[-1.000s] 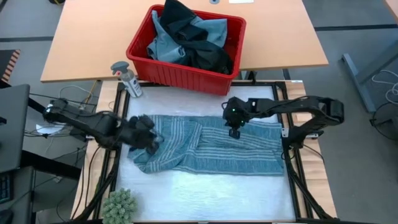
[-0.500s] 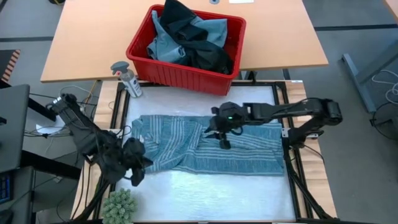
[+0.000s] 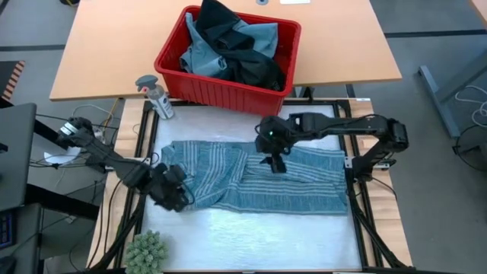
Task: Fold Laundry from Bin
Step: Fold the light blue shirt
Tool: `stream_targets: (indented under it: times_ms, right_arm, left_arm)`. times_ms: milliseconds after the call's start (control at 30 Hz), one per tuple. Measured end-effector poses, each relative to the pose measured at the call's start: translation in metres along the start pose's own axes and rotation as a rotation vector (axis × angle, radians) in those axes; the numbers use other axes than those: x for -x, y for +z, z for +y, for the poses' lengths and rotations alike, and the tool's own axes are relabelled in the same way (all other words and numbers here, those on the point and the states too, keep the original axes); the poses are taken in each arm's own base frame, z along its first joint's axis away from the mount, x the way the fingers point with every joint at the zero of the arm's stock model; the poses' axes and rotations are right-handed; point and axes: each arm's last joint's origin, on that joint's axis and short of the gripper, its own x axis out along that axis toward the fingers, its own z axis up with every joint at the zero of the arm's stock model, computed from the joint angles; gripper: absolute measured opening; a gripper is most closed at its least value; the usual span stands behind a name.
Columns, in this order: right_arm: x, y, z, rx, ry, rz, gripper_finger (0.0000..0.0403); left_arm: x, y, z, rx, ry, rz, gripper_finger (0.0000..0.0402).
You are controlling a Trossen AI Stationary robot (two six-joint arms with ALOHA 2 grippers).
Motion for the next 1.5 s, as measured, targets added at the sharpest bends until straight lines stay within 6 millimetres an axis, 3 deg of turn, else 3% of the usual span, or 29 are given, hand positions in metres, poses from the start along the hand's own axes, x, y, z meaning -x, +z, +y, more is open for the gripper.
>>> stream_targets:
  times_ms: [133,267,467,667,1133,1300,1500]
  right_arm:
    - [0.005,-0.013,-0.015,0.009,-0.008,0.081,0.0224]
    - [0.008,-0.020,-0.029,0.021,-0.018,0.112,0.0224]
    - [0.015,-0.028,-0.051,0.005,-0.046,0.110,0.0224]
    - [0.021,-0.037,-0.071,-0.118,-0.073,0.105,0.0223]
    - [0.022,-0.037,-0.072,-0.165,-0.074,0.099,0.0223]
    - [0.022,-0.037,-0.072,-0.165,-0.074,0.099,0.0223]
    - [0.022,-0.037,-0.072,-0.164,-0.074,0.099,0.0218]
  left_arm:
    - [-0.038,0.003,0.026,0.111,0.039,0.029,0.0153]
    - [-0.058,0.011,0.044,0.239,0.056,0.003,0.0154]
    - [-0.068,0.028,0.048,0.224,-0.019,0.006,0.0154]
    - [-0.073,0.028,0.052,0.144,0.031,0.033,0.0154]
    - [-0.090,0.020,0.055,0.167,-0.029,0.004,0.0152]
    - [-0.093,0.017,0.055,0.175,-0.064,0.034,0.0118]
    - [-0.089,0.021,0.051,0.227,-0.116,0.083,0.0017]
